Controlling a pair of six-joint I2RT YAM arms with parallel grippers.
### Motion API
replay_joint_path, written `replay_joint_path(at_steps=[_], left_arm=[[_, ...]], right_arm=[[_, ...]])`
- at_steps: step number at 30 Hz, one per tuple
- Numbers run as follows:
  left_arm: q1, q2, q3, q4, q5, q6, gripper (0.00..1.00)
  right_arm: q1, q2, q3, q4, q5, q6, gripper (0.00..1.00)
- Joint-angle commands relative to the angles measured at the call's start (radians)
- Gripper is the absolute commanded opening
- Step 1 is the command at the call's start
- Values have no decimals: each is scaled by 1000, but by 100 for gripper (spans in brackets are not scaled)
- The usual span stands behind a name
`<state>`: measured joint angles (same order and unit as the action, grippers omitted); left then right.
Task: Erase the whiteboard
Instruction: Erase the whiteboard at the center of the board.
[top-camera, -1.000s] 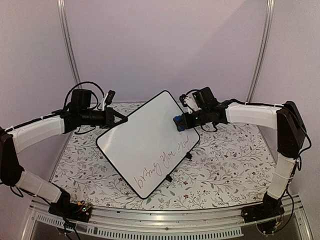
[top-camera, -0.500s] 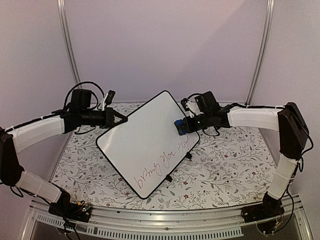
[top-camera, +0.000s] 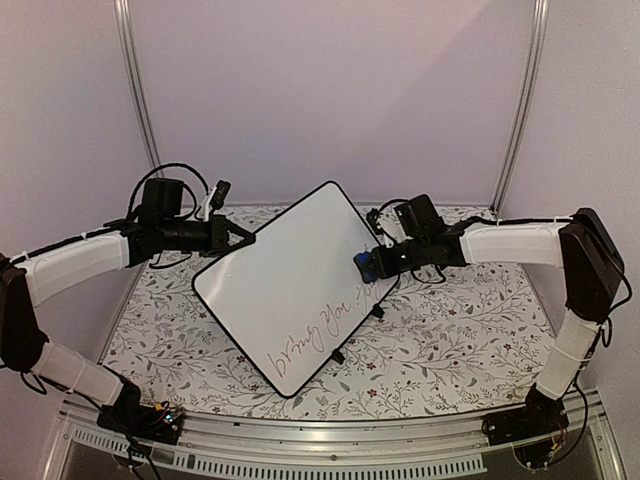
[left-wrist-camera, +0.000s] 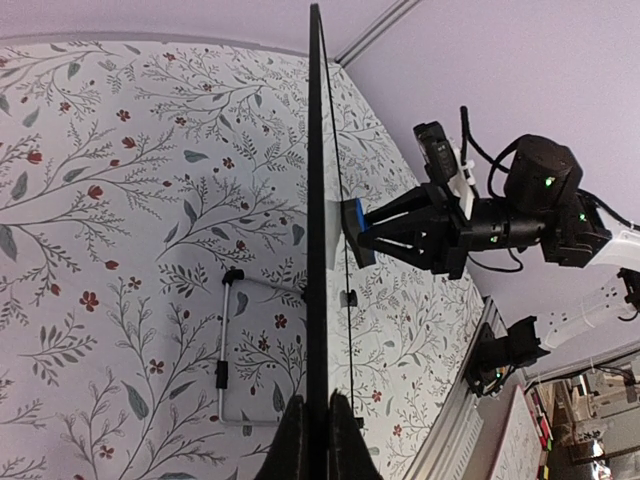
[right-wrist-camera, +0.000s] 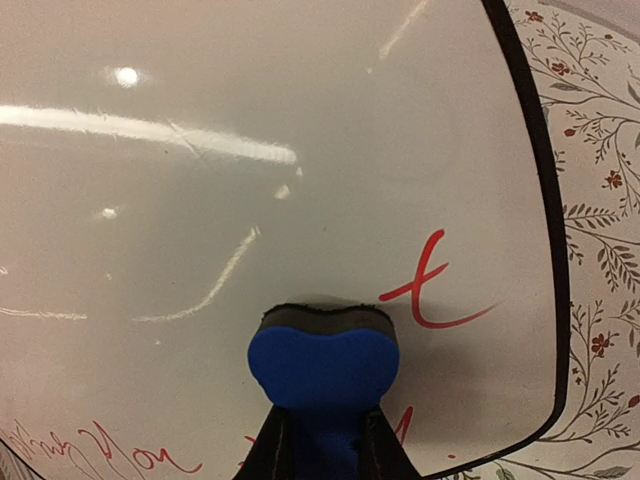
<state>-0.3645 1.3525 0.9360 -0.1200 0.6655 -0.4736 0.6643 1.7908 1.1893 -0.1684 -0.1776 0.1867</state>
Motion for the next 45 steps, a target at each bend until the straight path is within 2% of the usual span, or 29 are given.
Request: replay_joint_path(at_steps=[1, 29, 38, 45], left_arm=[[-7, 20, 3, -20, 0, 44, 0], [-8, 15, 4, -25, -11, 49, 0], [-8, 14, 5, -26, -12, 50, 0], [-7, 11, 6, -26, -9, 48, 0]], right_arm=[[1, 8, -54, -89, -17, 8, 5], [1, -91, -111, -146, 19, 5, 6], [1, -164, 0, -183, 84, -13, 6], [1, -129, 137, -183, 98, -19, 6]])
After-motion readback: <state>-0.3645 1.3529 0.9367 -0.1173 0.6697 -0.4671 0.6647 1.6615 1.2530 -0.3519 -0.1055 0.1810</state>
